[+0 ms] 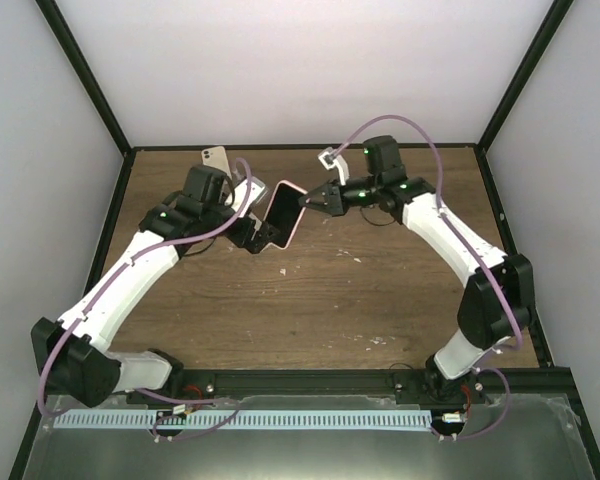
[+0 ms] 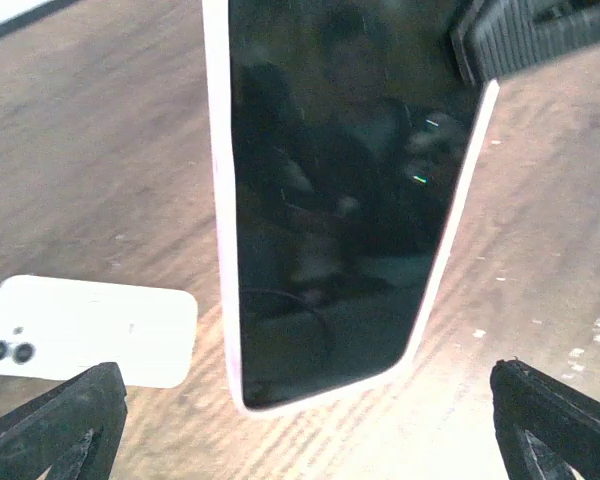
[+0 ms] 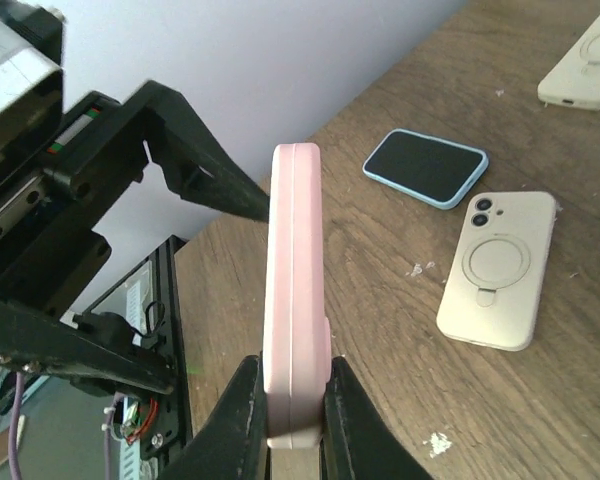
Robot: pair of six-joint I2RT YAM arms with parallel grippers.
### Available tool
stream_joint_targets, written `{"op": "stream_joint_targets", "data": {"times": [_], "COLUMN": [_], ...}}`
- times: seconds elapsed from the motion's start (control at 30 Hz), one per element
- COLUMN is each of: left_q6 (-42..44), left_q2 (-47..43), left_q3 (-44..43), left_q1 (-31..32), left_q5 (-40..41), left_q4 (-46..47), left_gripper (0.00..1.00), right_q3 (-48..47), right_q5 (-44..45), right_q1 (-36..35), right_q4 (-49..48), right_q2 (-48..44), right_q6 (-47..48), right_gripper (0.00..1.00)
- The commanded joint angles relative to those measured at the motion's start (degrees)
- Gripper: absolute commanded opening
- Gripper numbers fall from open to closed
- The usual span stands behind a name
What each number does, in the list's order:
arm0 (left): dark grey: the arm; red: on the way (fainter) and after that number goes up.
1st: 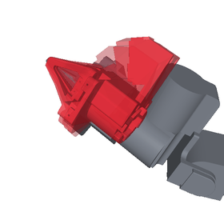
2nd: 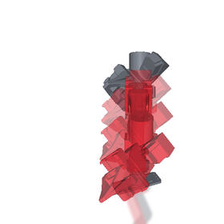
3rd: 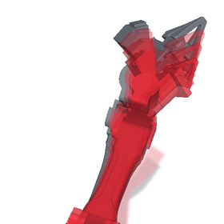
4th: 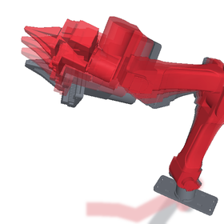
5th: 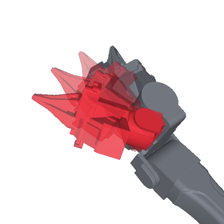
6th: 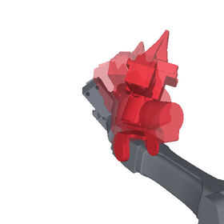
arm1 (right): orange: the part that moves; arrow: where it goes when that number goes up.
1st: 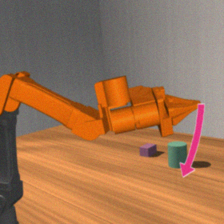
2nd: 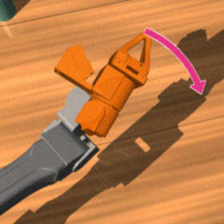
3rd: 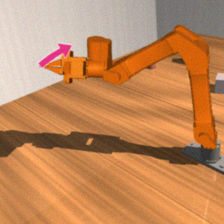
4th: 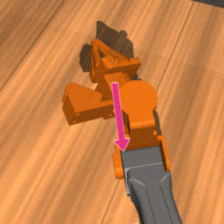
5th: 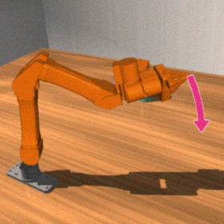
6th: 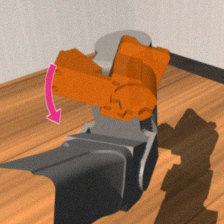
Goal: Take the phone out of the phone case
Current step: Pick up the phone at the center of the board.
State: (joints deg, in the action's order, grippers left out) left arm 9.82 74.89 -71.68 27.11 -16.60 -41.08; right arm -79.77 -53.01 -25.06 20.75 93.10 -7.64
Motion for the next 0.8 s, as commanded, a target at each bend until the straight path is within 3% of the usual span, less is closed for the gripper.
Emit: {"op": "stream_joint_targets", "data": {"times": [0.0, 0.1, 0.2, 0.37, 0.5, 0.57, 0.77], "left_q6": [-3.93, -2.96, -4.36, 6.58, 8.59, 6.76, 4.55], "left_q2": [-3.05, -6.97, -10.34, -6.05, -3.33, -3.32, -2.56], "left_q3": [0.70, 4.91, 9.00, 3.52, 1.87, 2.15, 2.86], "left_q1": [-0.22, -2.13, -2.72, -2.76, -2.77, -2.77, -2.77], "left_q5": [-11.40, -20.86, -23.83, -34.15, -37.99, -38.55, -43.09], "left_q4": [-1.50, 1.45, 6.25, -6.62, -8.81, -7.00, -4.30], "left_gripper": [1.00, 1.00, 1.00, 1.00, 0.99, 0.91, 0.48], "right_q3": [-2.47, -2.75, -2.76, -1.94, -1.95, -1.79, -0.78], "right_q5": [-9.52, -14.16, -17.95, -21.73, -25.73, -27.07, -28.80], "right_q1": [3.41, 5.44, 6.44, 6.55, 6.47, 6.50, 6.51], "right_q4": [3.83, 7.47, 11.63, 15.42, 14.86, 14.21, 12.80], "right_q2": [-5.72, -7.69, -9.52, -11.89, -12.19, -12.09, -11.65], "right_q6": [9.74, 14.05, 18.63, 21.94, 20.67, 19.74, 17.60], "right_gripper": [0.01, 0.01, 0.01, 0.01, 0.01, 0.01, 0.01]}}
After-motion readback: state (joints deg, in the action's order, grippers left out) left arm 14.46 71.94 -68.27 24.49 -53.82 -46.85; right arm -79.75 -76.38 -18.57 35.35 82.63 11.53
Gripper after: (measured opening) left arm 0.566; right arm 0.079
